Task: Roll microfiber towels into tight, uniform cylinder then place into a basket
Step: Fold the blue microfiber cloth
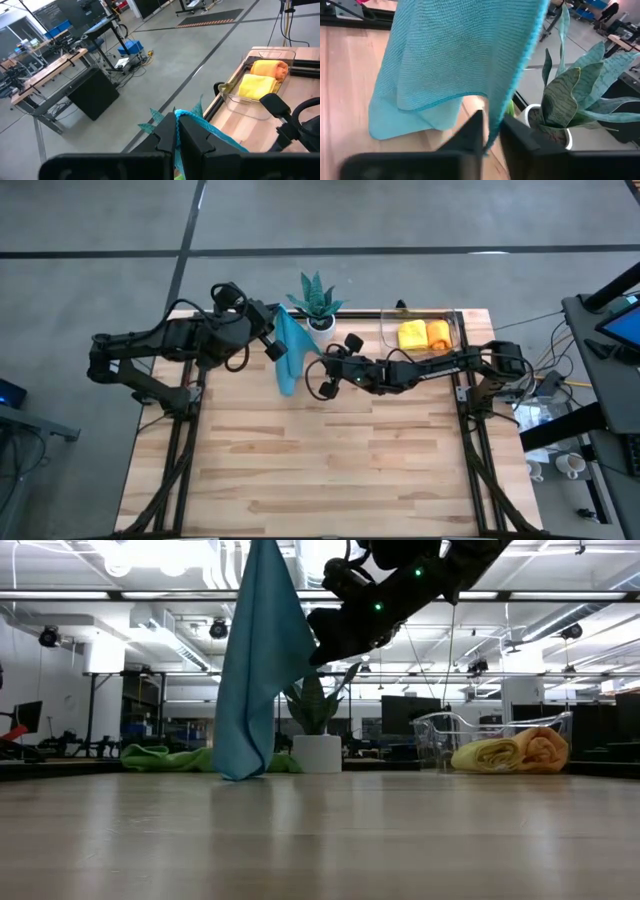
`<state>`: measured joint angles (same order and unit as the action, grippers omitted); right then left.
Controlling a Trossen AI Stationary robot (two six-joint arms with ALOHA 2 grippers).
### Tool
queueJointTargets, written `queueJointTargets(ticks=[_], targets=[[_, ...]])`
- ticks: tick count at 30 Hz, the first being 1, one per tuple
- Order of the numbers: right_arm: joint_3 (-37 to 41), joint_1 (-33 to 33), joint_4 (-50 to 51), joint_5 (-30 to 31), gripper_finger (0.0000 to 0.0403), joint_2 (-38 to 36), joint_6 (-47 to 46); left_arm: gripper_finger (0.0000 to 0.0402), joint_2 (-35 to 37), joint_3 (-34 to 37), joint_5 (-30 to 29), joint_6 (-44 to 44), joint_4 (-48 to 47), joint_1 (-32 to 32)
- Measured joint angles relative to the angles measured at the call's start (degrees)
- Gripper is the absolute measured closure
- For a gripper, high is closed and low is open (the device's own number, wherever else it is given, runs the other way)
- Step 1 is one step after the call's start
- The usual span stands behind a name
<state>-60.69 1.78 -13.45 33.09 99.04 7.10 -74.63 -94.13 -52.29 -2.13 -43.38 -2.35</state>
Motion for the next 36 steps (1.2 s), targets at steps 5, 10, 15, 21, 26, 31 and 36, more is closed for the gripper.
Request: queueJointTargets(ticks=[5,10,15,21,26,31,36], targets=[[0.0,0.0,4.08,0.47,0.0392,-2.18,1.3,0.0402,0.13,0.0,-0.03,0.0,-0.32,0.0],[0.16,0.0,15.63,3.57,0.0395,-9.72,0.61,0.0402,1.32,0.19,-0.89,0.31,-2.19,-0.02],[0.44,-0.02,28.17,6.7,0.0395,-19.46,-1.76,0.0402,1.97,3.2,-3.21,1.82,-2.12,-0.02],[0.01,0.45,36.73,10.37,0.0395,-30.67,-2.17,0.0402,1.9,10.96,-3.74,1.44,3.5,1.13],[-2.11,2.5,39.82,10.77,0.0395,-36.59,-0.37,0.0402,1.81,16.75,-4.39,-6.91,16.19,4.27],[-6.38,3.53,42.06,10.46,0.0395,-38.25,2.1,0.0402,1.97,17.59,-5.59,-16.62,26.34,7.25],[-9.57,3.43,43.98,10.03,0.0395,-37.93,3.27,0.0402,2.45,17.35,-9.4,-25.28,30.5,7.11]])
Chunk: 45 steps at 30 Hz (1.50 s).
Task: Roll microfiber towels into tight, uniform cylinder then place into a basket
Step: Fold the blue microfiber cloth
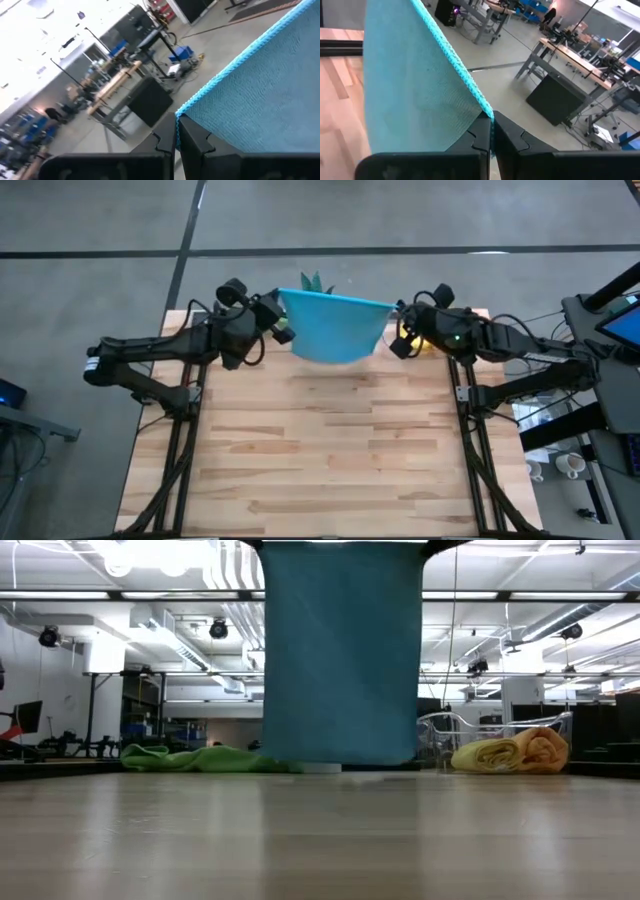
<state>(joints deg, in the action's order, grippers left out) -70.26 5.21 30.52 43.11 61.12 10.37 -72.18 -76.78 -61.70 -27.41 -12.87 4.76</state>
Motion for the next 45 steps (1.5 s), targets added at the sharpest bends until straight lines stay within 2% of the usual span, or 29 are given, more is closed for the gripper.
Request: queueJointTargets(ticks=[6,11,17,25,31,37,42,45], targets=[[0.12,-0.72,2.52,-0.9,0.0395,0.18,-0.95,0.0402,1.66,2.8,-1.97,-1.34,0.56,-2.29],[2.96,-4.42,8.67,-2.81,0.0395,0.6,-8.02,0.0402,2.78,10.38,-5.33,4.48,0.29,-7.12],[10.06,-13.68,11.15,-3.84,0.0395,0.44,-20.19,0.0402,3.56,19.59,-9.93,18.88,-0.1,-18.32],[18.74,-28.07,8.44,-4.03,0.0395,2.81,-36.54,0.0402,1.85,28.0,-8.45,47.52,-0.15,-34.29],[23.07,-34.49,3.13,-4.25,0.0395,5.91,-43.8,0.0401,-3.87,31.67,-2.63,68.57,-0.08,-39.8],[24.7,-39.27,3.06,-6.15,0.0395,10.38,-52.24,0.0401,-16.1,31.36,10.37,86.39,0.44,-41.01],[24.74,-42.78,0.67,-9.95,0.0395,15.93,-57.62,0.0401,-25.4,28.47,19.96,93.99,0.61,-41.6],[24.74,-44.12,-3.13,-13.31,0.0395,19.63,-58.81,0.0401,-27.02,27.19,23.63,94.65,0.29,-42.42]])
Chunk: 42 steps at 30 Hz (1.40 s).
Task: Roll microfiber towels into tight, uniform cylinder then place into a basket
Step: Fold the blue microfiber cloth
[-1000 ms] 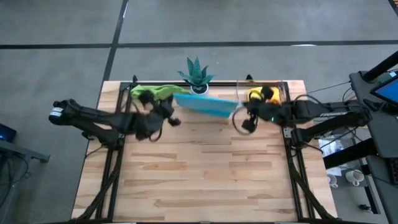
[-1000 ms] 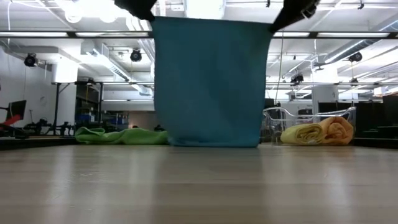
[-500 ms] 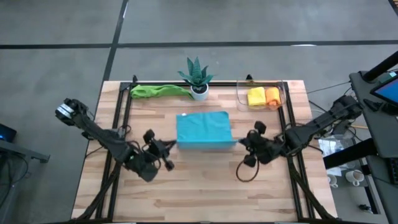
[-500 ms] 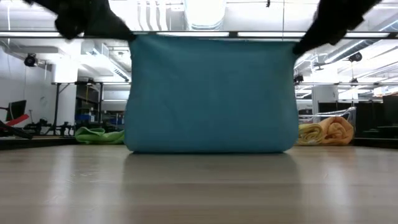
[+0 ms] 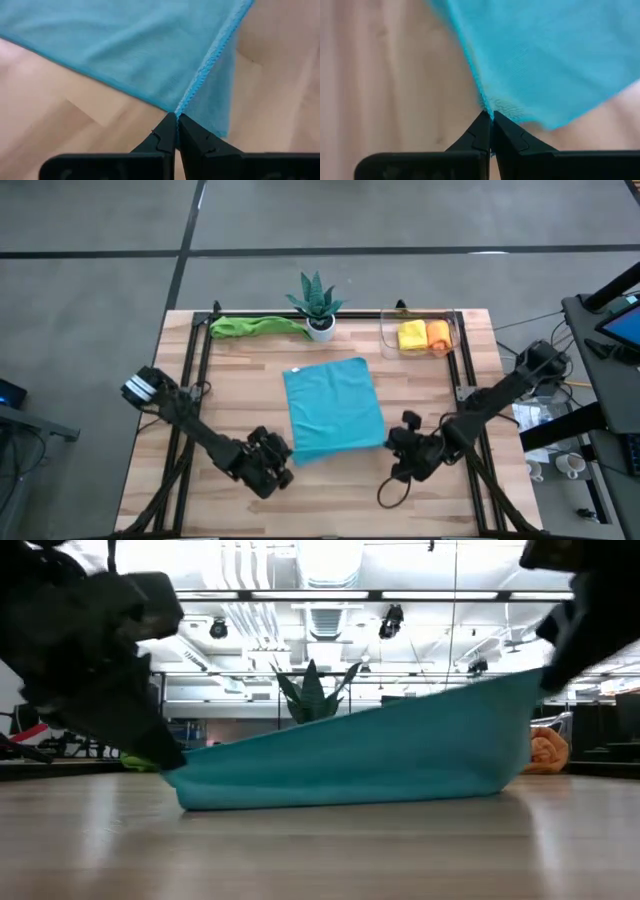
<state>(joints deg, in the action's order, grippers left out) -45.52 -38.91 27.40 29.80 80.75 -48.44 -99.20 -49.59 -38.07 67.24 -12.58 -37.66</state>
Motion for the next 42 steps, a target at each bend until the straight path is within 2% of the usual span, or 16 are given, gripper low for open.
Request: queueJointTargets(ticks=[6,11,14,20,25,29,35,42], targets=[[-0.06,-0.41,-6.2,-9.89,0.0395,5.38,-0.49,0.0401,5.77,-1.12,0.51,1.58,-5.34,-2.4],[-1.78,-0.83,-6.4,-13.73,0.0395,6.58,0.94,0.0401,11.19,-1.04,0.02,2.7,-6.39,-4.01],[-3.11,-1.47,-6.46,-16.21,0.0395,6.6,1.77,0.0401,11.89,-1.04,0.99,2.73,-5.94,-4.43],[-5.47,-3.66,-6.9,-19.63,0.0395,6.48,1.92,0.0401,10.86,-1.06,6.67,2.51,-2.3,-5.41],[-7.44,-4.36,-6.93,-19.93,0.0395,8.03,2.0,0.0401,11.29,-1.06,7.04,2.49,-2.97,-6.52],[-8.76,-4.15,-4.68,-20.45,0.0395,8.73,5.36,0.0402,13.15,-1.06,2.68,-1.22,-3.48,-5.88],[-10.36,-1.02,6.98,-12.01,0.0394,8.63,2.99,0.0402,15.43,-0.76,-1.48,-8.44,-5.89,-1.17],[-7.8,4.52,8.68,-7.34,0.0394,8.63,2.38,0.0402,15.31,0.8,-4.59,-14.15,-9.32,5.76]])
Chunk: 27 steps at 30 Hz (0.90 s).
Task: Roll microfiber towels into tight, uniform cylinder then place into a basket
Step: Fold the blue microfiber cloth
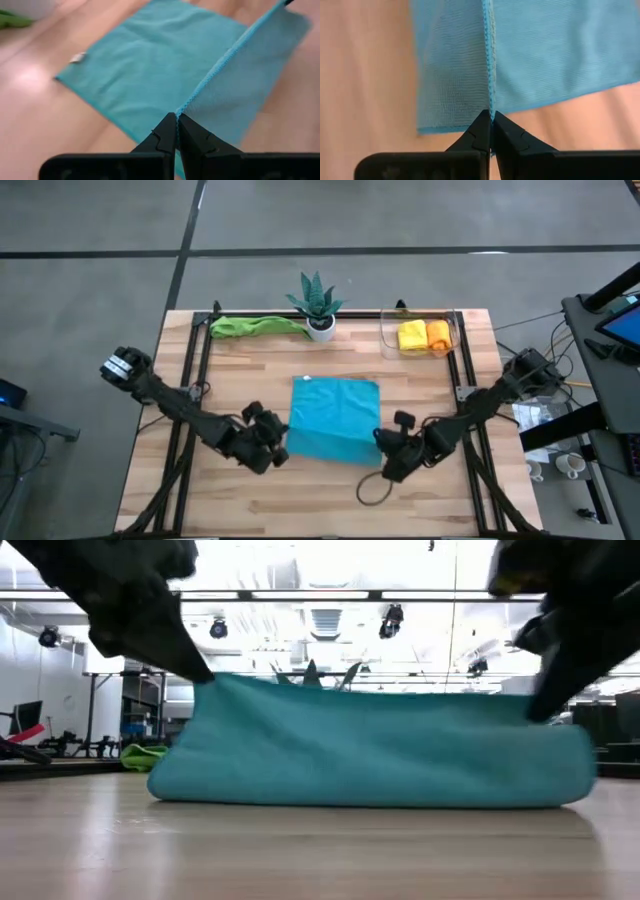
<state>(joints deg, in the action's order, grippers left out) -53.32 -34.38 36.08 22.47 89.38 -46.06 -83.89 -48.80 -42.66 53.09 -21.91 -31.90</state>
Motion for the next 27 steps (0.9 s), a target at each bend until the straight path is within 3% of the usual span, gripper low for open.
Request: queueJointTargets(ticks=[6,19,27], targets=[[0.22,4.57,3.13,5.62,0.0394,0.0,1.35,0.0402,-0.03,3.52,-1.26,-0.95,0.63,3.75],[1.74,13.28,3.25,6.32,0.0394,0.0,2.57,0.0402,-0.49,10.48,-4.94,-0.01,8.64,6.88],[4.02,17.77,1.74,6.31,0.0394,-0.04,2.57,0.0402,-0.48,12.63,-5.11,-5.74,14.12,11.78]])
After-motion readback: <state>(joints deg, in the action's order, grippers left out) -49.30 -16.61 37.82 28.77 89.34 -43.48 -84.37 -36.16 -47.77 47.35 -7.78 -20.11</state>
